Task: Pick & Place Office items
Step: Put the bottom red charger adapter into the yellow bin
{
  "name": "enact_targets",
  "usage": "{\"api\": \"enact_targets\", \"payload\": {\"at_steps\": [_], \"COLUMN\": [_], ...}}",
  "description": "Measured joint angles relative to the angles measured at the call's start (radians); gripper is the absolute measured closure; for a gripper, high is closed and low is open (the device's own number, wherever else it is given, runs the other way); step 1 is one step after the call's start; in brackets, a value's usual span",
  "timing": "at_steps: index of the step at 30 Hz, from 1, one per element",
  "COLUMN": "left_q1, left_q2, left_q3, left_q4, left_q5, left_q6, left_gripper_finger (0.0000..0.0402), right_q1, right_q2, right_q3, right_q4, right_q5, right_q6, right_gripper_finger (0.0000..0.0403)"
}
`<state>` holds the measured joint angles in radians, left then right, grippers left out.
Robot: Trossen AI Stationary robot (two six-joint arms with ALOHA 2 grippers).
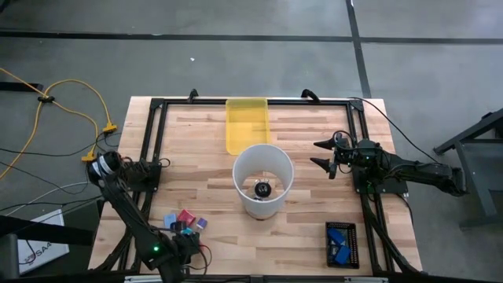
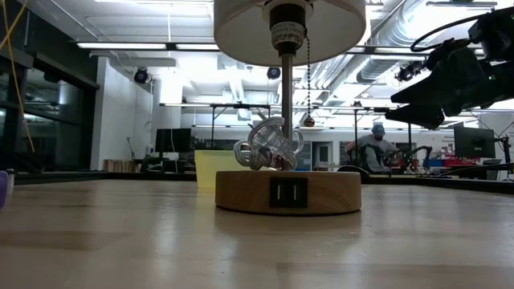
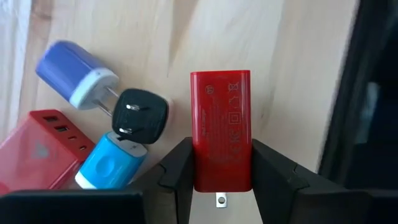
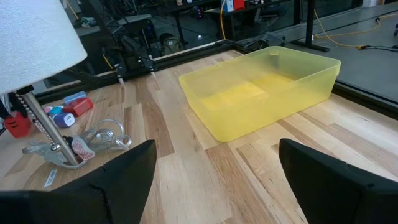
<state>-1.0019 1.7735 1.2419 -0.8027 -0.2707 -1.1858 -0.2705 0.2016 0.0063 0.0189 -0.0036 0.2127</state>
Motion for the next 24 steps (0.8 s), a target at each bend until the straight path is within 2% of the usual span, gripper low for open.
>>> {"api": "enact_targets", "payload": {"at_steps": [12,24], "left_q1": [0.008,0.072], "left_q2": [-0.161,-0.191], "left_q3": [0.000,0.000], "left_q4": [-0.007,-0.035], "left_q5": [-0.133,-0.126], "left_q6": [0.045,0.086], "left_gripper_finger": [0.0282,0.0282], "right_q1": [0.000,0.000], "right_q2": [0.000,0.000], "right_q3": [0.000,0.000], "right_q4": [0.000,0.000], "right_q5": [0.000,0.000], "right_q6": [0.000,0.000], "right_gripper_finger": [0.0076,0.0077]}}
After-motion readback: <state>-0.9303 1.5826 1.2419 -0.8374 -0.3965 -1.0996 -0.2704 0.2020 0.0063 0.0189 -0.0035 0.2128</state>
